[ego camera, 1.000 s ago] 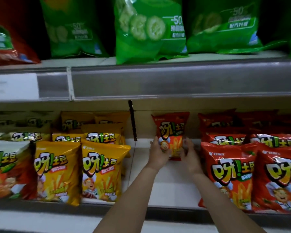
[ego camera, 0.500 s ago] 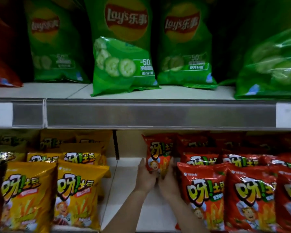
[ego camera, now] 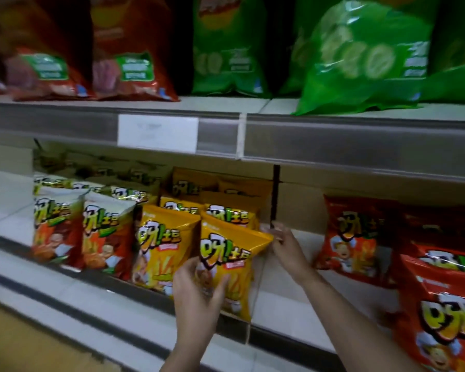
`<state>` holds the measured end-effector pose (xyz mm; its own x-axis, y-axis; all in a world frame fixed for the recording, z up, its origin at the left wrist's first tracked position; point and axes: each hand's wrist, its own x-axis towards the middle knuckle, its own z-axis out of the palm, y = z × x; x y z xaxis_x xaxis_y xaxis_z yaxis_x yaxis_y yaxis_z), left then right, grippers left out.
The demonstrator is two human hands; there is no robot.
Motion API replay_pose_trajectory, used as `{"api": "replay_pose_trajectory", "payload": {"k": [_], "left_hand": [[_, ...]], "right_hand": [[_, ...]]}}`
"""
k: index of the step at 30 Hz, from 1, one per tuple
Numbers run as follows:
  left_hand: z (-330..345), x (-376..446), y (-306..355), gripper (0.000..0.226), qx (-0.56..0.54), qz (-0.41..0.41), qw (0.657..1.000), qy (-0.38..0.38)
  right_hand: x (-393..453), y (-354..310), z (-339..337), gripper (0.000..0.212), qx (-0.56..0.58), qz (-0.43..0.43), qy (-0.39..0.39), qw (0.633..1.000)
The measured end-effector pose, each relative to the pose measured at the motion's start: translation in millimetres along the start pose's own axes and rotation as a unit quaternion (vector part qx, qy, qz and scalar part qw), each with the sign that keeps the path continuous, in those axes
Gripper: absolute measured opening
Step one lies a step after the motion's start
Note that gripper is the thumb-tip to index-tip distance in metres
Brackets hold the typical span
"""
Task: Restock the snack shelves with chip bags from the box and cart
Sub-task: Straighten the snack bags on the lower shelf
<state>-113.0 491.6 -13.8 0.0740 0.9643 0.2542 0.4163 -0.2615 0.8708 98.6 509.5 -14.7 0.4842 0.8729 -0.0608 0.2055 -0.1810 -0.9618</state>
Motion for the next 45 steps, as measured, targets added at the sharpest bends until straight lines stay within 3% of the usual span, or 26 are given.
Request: {"api": "replay_pose_trajectory", "payload": {"k": [2,4,5,8,9,11,15,19,22,26,30,32,34,38,41,44,45], "left_hand": [[-3.5,12.4,-10.4,0.099,0.023,-0.022,0.999,-0.042],[-4.4,29.3,-17.5,0.109,-0.003,-0.036,0.995,-0.09],[-4.5,38.0,-17.7,0.108,-0.018,-0.038,0.992,-0.117],[-5.1,62.9,-18.0,0.09,-0.03,-0.036,0.973,-0.224],[-4.2,70.3,-18.6,0.088,-0.04,-0.043,0.965,-0.256],[-1.3,82.6,-21.3,0.088,-0.064,-0.061,0.953,-0.29],[6.5,89.1,-22.2,0.092,-0.088,-0.078,0.955,-0.271],[14.8,79.1,-13.6,0.098,-0.096,-0.057,0.967,-0.231],[20.6,79.2,-6.0,0.105,-0.087,-0.035,0.966,-0.242],[27.2,77.3,11.2,0.084,-0.091,-0.032,0.961,-0.261],[38.8,66.5,31.6,0.053,-0.13,-0.054,0.952,-0.272],[48.1,59.1,34.8,0.058,-0.149,-0.057,0.948,-0.276],[59.2,48.3,33.5,0.08,-0.163,-0.077,0.941,-0.286],[78.0,27.9,26.7,0.086,-0.178,-0.1,0.934,-0.294],[78.9,25.9,29.6,0.082,-0.179,-0.107,0.933,-0.294],[75.3,28.2,30.4,0.086,-0.169,-0.107,0.934,-0.296],[74.6,27.9,31.0,0.088,-0.165,-0.106,0.935,-0.296]], "right_hand": [[12.6,-12.5,13.7,0.054,0.036,-0.003,-0.033,0.999],[26.2,-11.7,29.7,0.052,0.058,-0.02,-0.043,0.997],[28.2,-13.1,35.3,0.053,0.053,-0.038,-0.034,0.997],[33.9,-9.6,47.5,0.084,0.126,-0.034,-0.035,0.991],[35.2,-5.7,47.7,0.081,0.126,-0.031,-0.048,0.99],[40.8,-4.9,51.3,0.05,0.144,-0.018,-0.056,0.988],[46.2,-6.4,47.6,0.052,0.167,-0.009,-0.048,0.985],[50.2,4.1,39.2,0.015,0.177,-0.004,-0.026,0.984],[47.5,5.5,23.9,0.017,0.21,0.005,-0.033,0.977],[30.5,-5.0,0.5,0.007,0.241,-0.012,-0.059,0.969],[16.6,-4.8,-25.6,0.04,0.222,-0.019,-0.008,0.975],[9.0,-0.1,-41.0,0.039,0.236,-0.02,0.031,0.971],[3.0,6.5,-48.6,0.021,0.233,-0.028,0.05,0.971],[-8.4,17.4,-50.3,0.073,0.207,-0.062,0.022,0.976],[-15.6,12.2,-52.8,0.046,0.183,-0.028,0.047,0.982],[-23.3,6.3,-59.3,0.066,0.257,0.002,0.044,0.965],[-26.9,3.9,-63.8,0.063,0.273,0.012,0.057,0.96]]}}
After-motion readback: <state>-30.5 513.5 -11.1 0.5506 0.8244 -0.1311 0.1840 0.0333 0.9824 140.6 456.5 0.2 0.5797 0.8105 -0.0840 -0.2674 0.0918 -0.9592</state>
